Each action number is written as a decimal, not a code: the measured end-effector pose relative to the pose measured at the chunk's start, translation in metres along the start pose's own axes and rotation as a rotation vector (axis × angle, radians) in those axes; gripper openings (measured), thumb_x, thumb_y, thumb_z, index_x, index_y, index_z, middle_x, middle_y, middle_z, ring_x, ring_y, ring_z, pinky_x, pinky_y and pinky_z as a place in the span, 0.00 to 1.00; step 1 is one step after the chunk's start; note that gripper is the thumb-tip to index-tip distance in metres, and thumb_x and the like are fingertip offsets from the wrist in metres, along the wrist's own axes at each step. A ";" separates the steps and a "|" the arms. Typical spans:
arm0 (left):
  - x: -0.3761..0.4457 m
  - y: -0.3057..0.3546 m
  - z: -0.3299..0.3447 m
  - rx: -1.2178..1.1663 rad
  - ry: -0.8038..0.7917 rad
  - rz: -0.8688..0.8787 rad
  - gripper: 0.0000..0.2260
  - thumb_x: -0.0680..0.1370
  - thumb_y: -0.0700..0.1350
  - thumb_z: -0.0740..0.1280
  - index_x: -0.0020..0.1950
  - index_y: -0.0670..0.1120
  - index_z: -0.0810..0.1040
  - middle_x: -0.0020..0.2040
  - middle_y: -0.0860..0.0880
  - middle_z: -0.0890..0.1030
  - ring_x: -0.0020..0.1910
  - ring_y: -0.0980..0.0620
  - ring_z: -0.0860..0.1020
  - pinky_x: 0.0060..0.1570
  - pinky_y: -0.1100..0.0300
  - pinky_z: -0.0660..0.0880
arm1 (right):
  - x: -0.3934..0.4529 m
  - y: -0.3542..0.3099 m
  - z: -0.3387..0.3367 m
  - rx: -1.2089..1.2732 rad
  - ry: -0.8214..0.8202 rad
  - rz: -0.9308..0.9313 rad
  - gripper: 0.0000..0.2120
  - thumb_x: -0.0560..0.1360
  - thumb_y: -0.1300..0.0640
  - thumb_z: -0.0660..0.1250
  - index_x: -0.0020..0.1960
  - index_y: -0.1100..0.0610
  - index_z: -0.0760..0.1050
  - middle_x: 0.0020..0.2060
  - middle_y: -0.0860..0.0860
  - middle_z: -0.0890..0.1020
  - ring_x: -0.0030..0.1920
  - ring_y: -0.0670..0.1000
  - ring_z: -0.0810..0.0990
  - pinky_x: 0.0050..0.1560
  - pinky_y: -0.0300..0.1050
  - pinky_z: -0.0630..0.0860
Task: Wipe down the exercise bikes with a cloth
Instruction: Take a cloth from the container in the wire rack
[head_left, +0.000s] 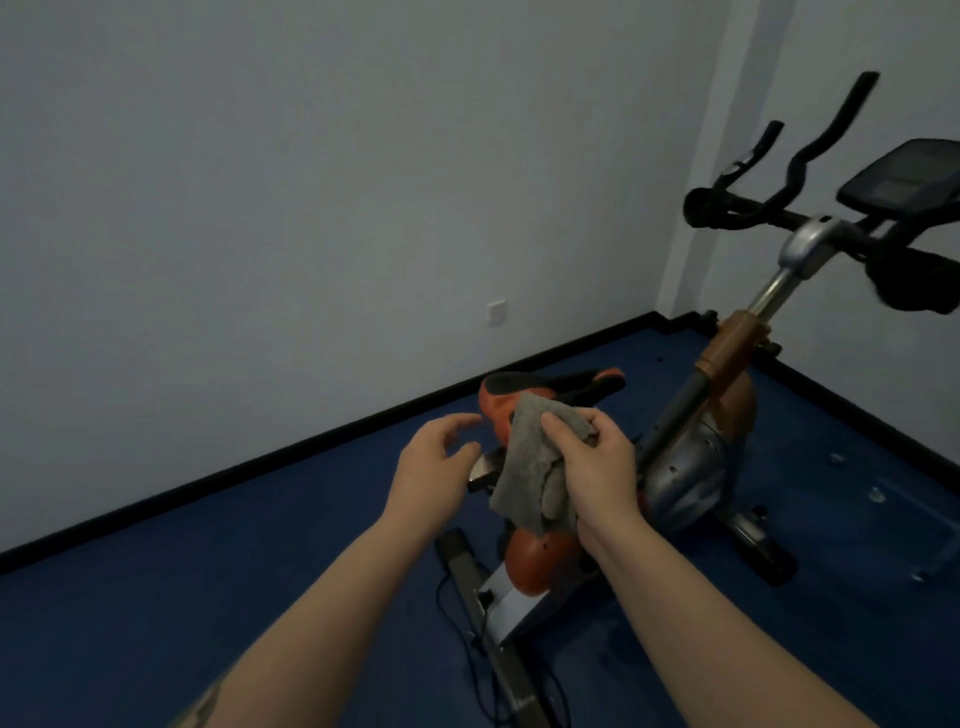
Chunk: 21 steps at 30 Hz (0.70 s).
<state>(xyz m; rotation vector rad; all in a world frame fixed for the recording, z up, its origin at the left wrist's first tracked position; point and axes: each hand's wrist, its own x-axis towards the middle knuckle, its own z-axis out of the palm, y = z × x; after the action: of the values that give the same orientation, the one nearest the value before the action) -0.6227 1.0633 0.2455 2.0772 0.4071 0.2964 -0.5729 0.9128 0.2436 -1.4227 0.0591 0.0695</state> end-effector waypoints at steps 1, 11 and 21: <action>0.012 -0.006 -0.007 -0.005 0.024 -0.009 0.14 0.79 0.43 0.65 0.65 0.52 0.77 0.63 0.53 0.77 0.62 0.55 0.73 0.59 0.58 0.70 | 0.008 0.002 0.013 -0.022 -0.007 -0.006 0.05 0.75 0.55 0.71 0.47 0.55 0.78 0.43 0.52 0.83 0.45 0.51 0.82 0.46 0.49 0.81; 0.103 -0.089 -0.090 -0.055 0.047 -0.092 0.12 0.79 0.42 0.65 0.60 0.52 0.79 0.59 0.55 0.79 0.60 0.56 0.75 0.60 0.57 0.73 | 0.055 0.056 0.147 -0.282 -0.108 -0.109 0.06 0.73 0.55 0.73 0.43 0.51 0.76 0.38 0.48 0.82 0.42 0.48 0.81 0.42 0.47 0.77; 0.242 -0.191 -0.232 -0.023 -0.108 -0.097 0.12 0.80 0.40 0.64 0.60 0.51 0.79 0.58 0.52 0.80 0.60 0.54 0.76 0.55 0.61 0.72 | 0.107 0.098 0.306 -0.234 0.144 0.022 0.04 0.74 0.55 0.71 0.44 0.52 0.76 0.41 0.48 0.81 0.43 0.48 0.80 0.36 0.40 0.72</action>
<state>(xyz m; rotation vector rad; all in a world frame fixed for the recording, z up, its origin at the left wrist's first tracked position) -0.5188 1.4327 0.2102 2.0333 0.4355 0.1295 -0.4751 1.2315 0.1830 -1.6599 0.1912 -0.0088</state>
